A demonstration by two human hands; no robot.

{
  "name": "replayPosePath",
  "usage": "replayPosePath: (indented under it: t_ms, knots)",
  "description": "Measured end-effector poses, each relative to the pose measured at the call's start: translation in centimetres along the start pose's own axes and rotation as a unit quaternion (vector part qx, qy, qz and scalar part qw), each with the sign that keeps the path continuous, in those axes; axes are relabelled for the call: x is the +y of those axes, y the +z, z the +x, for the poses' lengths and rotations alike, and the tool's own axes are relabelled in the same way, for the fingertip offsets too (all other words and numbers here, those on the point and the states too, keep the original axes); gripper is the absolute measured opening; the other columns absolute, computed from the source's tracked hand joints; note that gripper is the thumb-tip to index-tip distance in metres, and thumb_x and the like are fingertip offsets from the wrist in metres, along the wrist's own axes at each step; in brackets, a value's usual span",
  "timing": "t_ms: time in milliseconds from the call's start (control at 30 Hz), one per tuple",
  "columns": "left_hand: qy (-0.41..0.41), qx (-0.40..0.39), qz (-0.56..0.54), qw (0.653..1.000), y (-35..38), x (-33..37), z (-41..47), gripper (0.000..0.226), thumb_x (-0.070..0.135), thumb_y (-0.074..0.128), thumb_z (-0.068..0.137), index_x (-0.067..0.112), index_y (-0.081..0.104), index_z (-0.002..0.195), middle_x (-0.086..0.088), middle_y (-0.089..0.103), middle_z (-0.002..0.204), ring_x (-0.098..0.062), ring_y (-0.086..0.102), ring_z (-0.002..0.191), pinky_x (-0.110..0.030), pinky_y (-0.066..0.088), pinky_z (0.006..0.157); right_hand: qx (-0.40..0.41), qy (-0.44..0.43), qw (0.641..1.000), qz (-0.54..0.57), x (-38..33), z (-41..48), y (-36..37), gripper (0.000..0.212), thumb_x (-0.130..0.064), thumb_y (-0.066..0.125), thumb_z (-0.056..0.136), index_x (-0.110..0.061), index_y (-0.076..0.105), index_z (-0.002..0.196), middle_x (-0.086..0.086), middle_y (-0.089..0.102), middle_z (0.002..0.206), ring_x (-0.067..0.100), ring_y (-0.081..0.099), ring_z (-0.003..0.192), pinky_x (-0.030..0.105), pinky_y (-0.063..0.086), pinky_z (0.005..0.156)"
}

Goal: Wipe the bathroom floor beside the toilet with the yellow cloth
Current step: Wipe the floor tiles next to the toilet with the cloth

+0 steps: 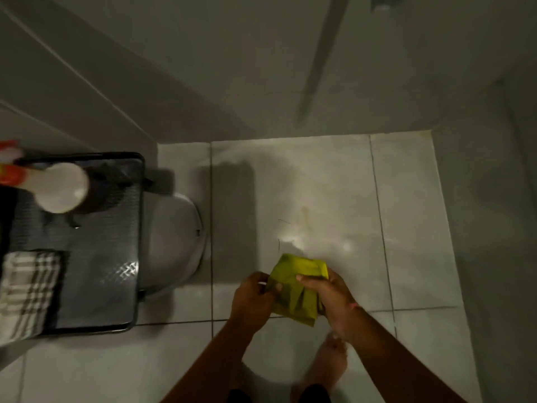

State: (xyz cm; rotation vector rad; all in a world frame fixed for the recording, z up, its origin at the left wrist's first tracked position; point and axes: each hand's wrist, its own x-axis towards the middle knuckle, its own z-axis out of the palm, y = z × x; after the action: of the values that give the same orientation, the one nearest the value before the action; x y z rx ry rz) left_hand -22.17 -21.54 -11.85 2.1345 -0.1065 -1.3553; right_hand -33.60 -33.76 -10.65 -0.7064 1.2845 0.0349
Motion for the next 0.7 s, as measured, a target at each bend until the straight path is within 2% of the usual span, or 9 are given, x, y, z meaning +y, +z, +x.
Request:
replayPosePath:
  t_ms: [67, 133, 200, 267, 367, 433, 500, 600, 700]
  knots:
    - [-0.004, -0.041, 0.065, 0.997, 3.0, -2.2, 2.9, 0.012, 0.033, 0.067, 0.093, 0.025, 0.064, 0.101, -0.001, 0.074, 0.098, -0.009, 0.066, 0.078, -0.018, 0.054, 0.064, 0.039, -0.002, 0.999, 0.0, 3.0, 3.3, -2.3, 0.024, -0.001, 0.072, 0.078, -0.013, 0.073, 0.099, 0.016, 0.076, 0.095, 0.034, 0.073, 0.084, 0.042, 0.062, 0.069]
    - [0.024, -0.057, 0.175, 0.983, 4.6, -4.6, 6.3, 0.027, 0.04, 0.061, 0.095, 0.029, 0.063, 0.119, -0.001, 0.072, 0.12, -0.016, 0.067, 0.1, -0.033, 0.057, 0.089, 0.086, -0.033, 0.996, -0.023, 5.7, 6.7, -3.9, 0.022, 0.0, 0.07, 0.08, -0.016, 0.073, 0.095, 0.015, 0.075, 0.097, 0.034, 0.072, 0.088, 0.044, 0.061, 0.075]
    - [0.082, -0.037, 0.325, 0.941, 5.1, -7.1, 10.4, 0.052, 0.044, 0.055, 0.097, 0.031, 0.045, 0.145, -0.001, 0.05, 0.151, -0.023, 0.047, 0.138, -0.042, 0.042, 0.113, 0.172, -0.103, 0.972, -0.123, 8.2, 10.4, -5.4, 0.018, -0.009, 0.07, 0.082, -0.018, 0.07, 0.097, 0.012, 0.074, 0.092, 0.033, 0.07, 0.086, 0.043, 0.058, 0.079]
    - [0.151, 0.015, 0.452, 0.879, 4.3, -8.8, 15.1, 0.067, 0.04, 0.049, 0.099, 0.027, 0.022, 0.158, -0.005, 0.018, 0.169, -0.029, 0.017, 0.156, -0.049, 0.024, 0.124, 0.262, -0.183, 0.911, -0.261, 10.2, 14.0, -6.6, 0.021, -0.026, 0.066, 0.085, -0.021, 0.068, 0.106, 0.009, 0.074, 0.084, 0.032, 0.069, 0.076, 0.038, 0.058, 0.072]
    - [0.2, 0.064, 0.559, 0.802, 2.0, -10.8, 21.9, 0.071, 0.032, 0.041, 0.099, 0.017, 0.011, 0.162, -0.011, 0.002, 0.171, -0.033, 0.002, 0.159, -0.053, 0.012, 0.127, 0.312, -0.278, 0.816, -0.4, 12.2, 18.9, -7.7, 0.041, -0.01, 0.06, 0.087, -0.023, 0.06, 0.126, 0.008, 0.07, 0.118, 0.032, 0.067, 0.099, 0.034, 0.054, 0.076]
    - [0.241, 0.091, 0.577, 0.775, 0.8, -11.7, 25.7, 0.069, 0.03, 0.041, 0.1, 0.009, 0.016, 0.161, -0.017, 0.009, 0.17, -0.036, 0.007, 0.158, -0.055, 0.012, 0.127, 0.264, -0.285, 0.784, -0.485, 13.5, 22.0, -8.2, 0.06, 0.003, 0.054, 0.082, -0.022, 0.05, 0.136, 0.008, 0.051, 0.143, 0.031, 0.05, 0.128, 0.042, 0.051, 0.093]
    - [0.295, 0.12, 0.582, 0.748, 0.0, -12.1, 28.6, 0.066, 0.031, 0.041, 0.101, 0.003, 0.026, 0.158, -0.022, 0.021, 0.166, -0.041, 0.018, 0.155, -0.059, 0.019, 0.124, 0.226, -0.295, 0.752, -0.544, 15.0, 23.5, -8.4, 0.07, 0.007, 0.057, 0.075, -0.021, 0.048, 0.139, 0.008, 0.045, 0.148, 0.035, 0.038, 0.138, 0.049, 0.046, 0.104]
    - [0.315, 0.141, 0.563, 0.751, 0.1, -12.1, 32.2, 0.065, 0.037, 0.036, 0.102, 0.004, 0.029, 0.157, -0.02, 0.025, 0.166, -0.041, 0.023, 0.154, -0.057, 0.022, 0.122, 0.201, -0.342, 0.667, -0.63, 19.9, 23.3, -9.6, 0.076, 0.002, 0.061, 0.067, -0.018, 0.048, 0.138, 0.01, 0.048, 0.146, 0.04, 0.039, 0.136, 0.056, 0.037, 0.109]
    - [0.326, 0.166, 0.535, 0.761, 0.7, -13.0, 34.0, 0.067, 0.041, 0.033, 0.101, 0.007, 0.024, 0.159, -0.017, 0.022, 0.167, -0.037, 0.022, 0.155, -0.055, 0.021, 0.124, 0.233, -0.287, 0.677, -0.636, 21.2, 23.4, -12.2, 0.087, 0.002, 0.069, 0.062, -0.018, 0.042, 0.143, 0.01, 0.04, 0.151, 0.04, 0.029, 0.141, 0.058, 0.033, 0.112]
